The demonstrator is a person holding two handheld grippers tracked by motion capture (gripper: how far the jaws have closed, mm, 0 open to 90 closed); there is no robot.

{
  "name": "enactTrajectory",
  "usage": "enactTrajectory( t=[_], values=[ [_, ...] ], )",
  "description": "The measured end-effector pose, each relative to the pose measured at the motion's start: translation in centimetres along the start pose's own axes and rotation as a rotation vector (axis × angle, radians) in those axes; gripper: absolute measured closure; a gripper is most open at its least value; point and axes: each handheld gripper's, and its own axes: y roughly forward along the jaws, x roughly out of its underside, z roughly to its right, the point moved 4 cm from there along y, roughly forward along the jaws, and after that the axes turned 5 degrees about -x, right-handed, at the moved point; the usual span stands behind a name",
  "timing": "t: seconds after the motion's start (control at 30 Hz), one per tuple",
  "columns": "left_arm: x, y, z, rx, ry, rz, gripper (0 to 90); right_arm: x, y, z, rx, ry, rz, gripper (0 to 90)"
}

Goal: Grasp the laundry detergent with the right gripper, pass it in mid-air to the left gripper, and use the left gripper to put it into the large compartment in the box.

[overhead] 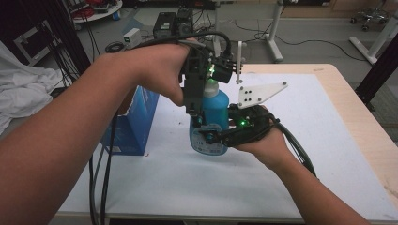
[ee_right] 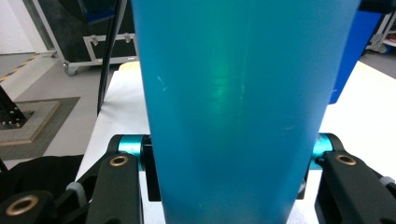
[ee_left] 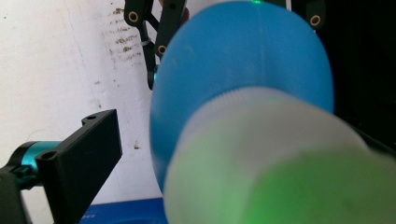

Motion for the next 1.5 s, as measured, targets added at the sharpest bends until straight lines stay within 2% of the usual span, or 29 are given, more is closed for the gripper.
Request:
enactTrajectory(
  t=[0.33, 0.4, 0.5, 0.73, 0.77, 0.83, 0.87, 1.1, 1.17, 1.5],
  values=[
    [-0.4, 0.2, -0.1, -0.002, 0.007, -0.011, 2.0, 0.0, -0.1, 0.1, -0.001, 0.012, 0.000, 46.5],
    [-0.5, 0.2, -0.1, -0.002, 0.005, -0.013, 7.3, 0.0, -0.1, 0.1, 0.000, 0.012, -0.001, 46.5],
    [-0.6, 0.2, -0.1, -0.009, 0.011, -0.016, 7.5, 0.0, -0.1, 0.1, -0.001, 0.011, -0.004, 46.6],
    [-0.8, 0.2, -0.1, -0.003, 0.008, -0.022, 15.6, -0.1, -0.2, 0.1, 0.000, 0.012, 0.001, 46.6],
    [-1.0, 0.1, -0.1, -0.016, 0.016, -0.014, 15.7, -0.1, -0.3, 0.2, 0.001, 0.007, 0.002, 46.6],
    [-1.1, 0.1, -0.1, -0.016, 0.015, -0.015, 15.7, -0.1, -0.3, 0.2, 0.003, 0.005, 0.001, 46.6],
    [-1.1, 0.0, -0.1, -0.007, 0.015, -0.019, 21.8, -0.1, -0.4, 0.2, 0.004, 0.013, 0.005, 46.7],
    [-1.4, -0.1, 0.0, -0.015, 0.020, -0.029, 23.9, -0.1, -0.5, 0.3, 0.009, 0.007, 0.007, 46.7],
    [-1.3, -0.1, 0.0, -0.003, 0.010, -0.037, 30.7, -0.2, -0.5, 0.3, 0.010, 0.008, 0.008, 46.7],
    [-1.4, 0.0, 0.1, -0.016, 0.008, -0.037, 31.0, -0.1, -0.4, 0.2, 0.010, 0.008, 0.010, 46.8]
  ],
)
